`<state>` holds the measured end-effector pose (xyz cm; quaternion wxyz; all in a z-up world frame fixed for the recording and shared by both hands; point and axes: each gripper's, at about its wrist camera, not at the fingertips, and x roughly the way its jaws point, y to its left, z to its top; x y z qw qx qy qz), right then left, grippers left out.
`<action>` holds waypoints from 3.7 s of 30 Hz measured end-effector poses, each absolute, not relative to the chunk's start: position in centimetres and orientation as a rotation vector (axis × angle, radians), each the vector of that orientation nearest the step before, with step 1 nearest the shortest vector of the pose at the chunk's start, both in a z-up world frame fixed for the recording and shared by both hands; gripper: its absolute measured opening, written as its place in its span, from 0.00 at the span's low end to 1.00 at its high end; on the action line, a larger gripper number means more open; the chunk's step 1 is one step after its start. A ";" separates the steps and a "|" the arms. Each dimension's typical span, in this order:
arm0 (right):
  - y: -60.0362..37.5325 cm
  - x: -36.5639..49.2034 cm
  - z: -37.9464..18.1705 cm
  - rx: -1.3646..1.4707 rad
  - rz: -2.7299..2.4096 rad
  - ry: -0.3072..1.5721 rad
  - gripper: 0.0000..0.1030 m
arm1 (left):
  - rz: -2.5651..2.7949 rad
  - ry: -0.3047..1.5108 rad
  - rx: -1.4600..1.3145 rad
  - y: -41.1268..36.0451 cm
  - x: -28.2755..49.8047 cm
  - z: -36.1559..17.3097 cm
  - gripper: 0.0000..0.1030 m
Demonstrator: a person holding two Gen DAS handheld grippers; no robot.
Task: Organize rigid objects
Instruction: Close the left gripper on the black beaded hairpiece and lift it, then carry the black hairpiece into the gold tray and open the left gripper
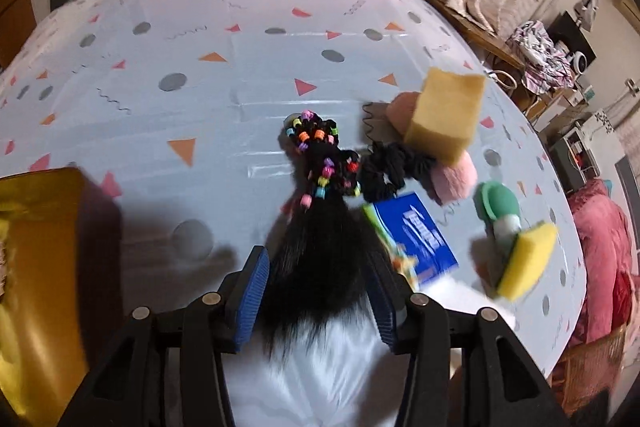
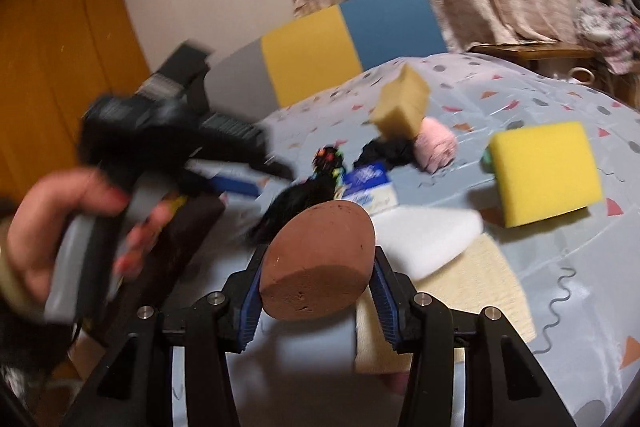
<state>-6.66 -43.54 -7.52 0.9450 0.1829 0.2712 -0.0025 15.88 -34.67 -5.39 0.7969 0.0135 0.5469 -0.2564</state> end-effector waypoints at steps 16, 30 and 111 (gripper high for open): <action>-43.8 -5.8 -9.9 0.400 0.006 0.616 0.48 | -0.574 1.168 0.007 -37.5 19.3 -8.9 0.37; -43.6 -5.7 -10.0 0.387 -0.007 0.621 0.48 | -0.570 1.166 0.065 -33.4 15.3 -7.5 0.14; -40.7 -4.7 -9.8 0.173 -0.128 0.721 0.48 | -0.370 1.022 -0.239 -4.3 16.2 -4.0 0.51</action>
